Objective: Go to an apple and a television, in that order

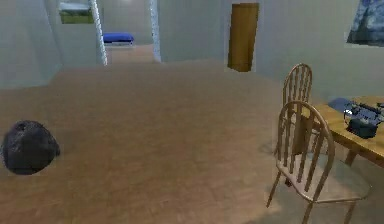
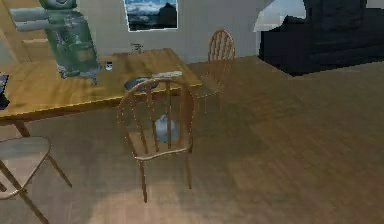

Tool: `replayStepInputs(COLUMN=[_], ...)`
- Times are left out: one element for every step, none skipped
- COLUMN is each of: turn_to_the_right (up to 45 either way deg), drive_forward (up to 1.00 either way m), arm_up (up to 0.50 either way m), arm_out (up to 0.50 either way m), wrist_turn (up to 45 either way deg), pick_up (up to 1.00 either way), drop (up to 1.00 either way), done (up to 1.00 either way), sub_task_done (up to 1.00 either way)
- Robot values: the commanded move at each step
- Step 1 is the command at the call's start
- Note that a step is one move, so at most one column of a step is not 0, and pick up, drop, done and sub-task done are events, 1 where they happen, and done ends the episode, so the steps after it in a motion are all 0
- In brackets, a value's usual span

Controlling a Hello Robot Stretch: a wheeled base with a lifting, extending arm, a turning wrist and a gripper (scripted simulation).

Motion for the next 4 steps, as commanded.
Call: replayStepInputs(turn_to_the_right=[-45.0, -45.0, -21.0, 0.0], drive_forward=[0.0, 0.0, 0.0, 0.25], arm_up=[0.0, 0.0, 0.0, 0.0], arm_out=[0.0, 0.0, 0.0, 0.0], wrist_turn=[0.0, 0.0, 0.0, 0.0], pick_up=[0.0, 0.0, 0.0, 0.0], drop=[0.0, 0.0, 0.0, 0.0], done=[0.0, 0.0, 0.0, 0.0], sub_task_done=[0.0, 0.0, 0.0, 0.0])
